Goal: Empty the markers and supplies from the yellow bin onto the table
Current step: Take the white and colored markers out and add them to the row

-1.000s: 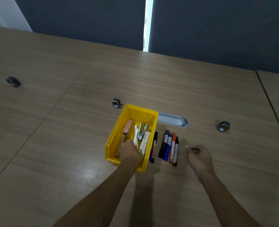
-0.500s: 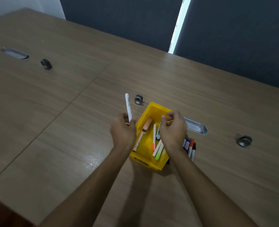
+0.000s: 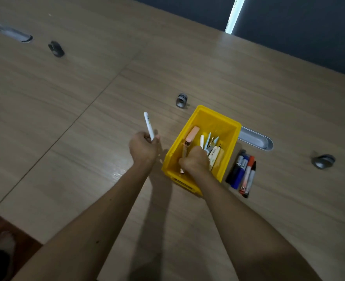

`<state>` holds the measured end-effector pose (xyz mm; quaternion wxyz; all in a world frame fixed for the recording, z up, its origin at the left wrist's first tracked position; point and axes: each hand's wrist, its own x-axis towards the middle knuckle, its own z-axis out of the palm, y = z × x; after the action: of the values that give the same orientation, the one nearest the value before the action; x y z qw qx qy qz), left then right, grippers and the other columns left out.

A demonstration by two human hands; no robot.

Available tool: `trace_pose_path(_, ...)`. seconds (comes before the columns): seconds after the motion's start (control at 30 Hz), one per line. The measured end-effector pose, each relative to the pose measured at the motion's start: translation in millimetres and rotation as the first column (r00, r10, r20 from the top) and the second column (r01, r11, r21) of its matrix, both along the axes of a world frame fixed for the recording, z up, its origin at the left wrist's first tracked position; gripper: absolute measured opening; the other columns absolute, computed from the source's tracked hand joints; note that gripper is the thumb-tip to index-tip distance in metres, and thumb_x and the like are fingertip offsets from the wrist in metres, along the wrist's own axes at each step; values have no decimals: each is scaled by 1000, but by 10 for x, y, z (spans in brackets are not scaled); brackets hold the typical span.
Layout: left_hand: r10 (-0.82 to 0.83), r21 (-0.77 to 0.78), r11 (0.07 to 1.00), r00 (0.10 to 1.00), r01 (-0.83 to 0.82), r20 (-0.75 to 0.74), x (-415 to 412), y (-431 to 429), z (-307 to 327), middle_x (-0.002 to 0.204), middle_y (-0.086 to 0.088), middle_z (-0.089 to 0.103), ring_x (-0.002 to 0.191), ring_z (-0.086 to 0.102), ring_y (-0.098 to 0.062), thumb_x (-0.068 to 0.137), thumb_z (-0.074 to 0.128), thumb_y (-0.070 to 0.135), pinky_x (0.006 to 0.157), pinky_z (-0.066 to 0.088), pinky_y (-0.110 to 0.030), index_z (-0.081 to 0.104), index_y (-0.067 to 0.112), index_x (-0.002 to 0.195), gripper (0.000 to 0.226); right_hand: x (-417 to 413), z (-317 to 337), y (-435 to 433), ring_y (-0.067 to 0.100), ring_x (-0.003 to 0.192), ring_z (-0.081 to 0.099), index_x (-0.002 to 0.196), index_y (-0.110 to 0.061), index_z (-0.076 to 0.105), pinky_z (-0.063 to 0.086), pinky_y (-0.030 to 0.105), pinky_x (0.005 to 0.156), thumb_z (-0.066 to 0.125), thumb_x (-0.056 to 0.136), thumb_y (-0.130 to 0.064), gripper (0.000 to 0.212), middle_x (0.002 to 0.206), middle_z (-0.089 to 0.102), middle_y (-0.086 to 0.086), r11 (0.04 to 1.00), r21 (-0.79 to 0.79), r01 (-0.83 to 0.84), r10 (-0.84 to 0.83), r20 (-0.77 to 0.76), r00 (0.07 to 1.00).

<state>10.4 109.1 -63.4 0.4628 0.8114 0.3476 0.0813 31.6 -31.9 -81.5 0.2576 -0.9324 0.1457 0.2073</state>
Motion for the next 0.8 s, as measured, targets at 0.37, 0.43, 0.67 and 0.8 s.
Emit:
trace_pose_path(0.37,-10,36,999,979,3,204,92,-187,429,95,-8,69,82,64,-20,95,63,26,74,50,-33,67,4,111,27,57,432,-221,21,41,69,77,-8,64,50,22,37,67,85,-26,20,71,71,10,971,216,104,-84,-97,992)
trace_pose_path(0.43,-24,68,998,965,7,261,143,-273,573,97,-9,70,82,63,-18,96,61,26,71,46,-29,67,4,112,27,78,616,-317,25,57,73,81,-3,63,62,33,50,70,86,-20,19,78,71,15,922,345,176,-135,-139,981)
trace_pose_path(0.67,-117,68,993,932,100,344,172,-721,877,99,-4,71,87,66,-15,94,63,30,74,50,-28,70,11,108,24,-27,1002,-1020,22,81,71,83,-7,71,63,34,58,67,87,0,9,92,68,14,707,660,255,-271,-80,959)
trace_pose_path(0.8,-232,89,973,910,215,344,88,-1124,868,89,0,70,75,61,-9,92,67,27,64,43,-18,71,9,104,22,-214,948,-1596,18,84,68,94,-12,72,63,32,66,64,92,-6,10,94,68,15,573,753,323,-416,-73,906)
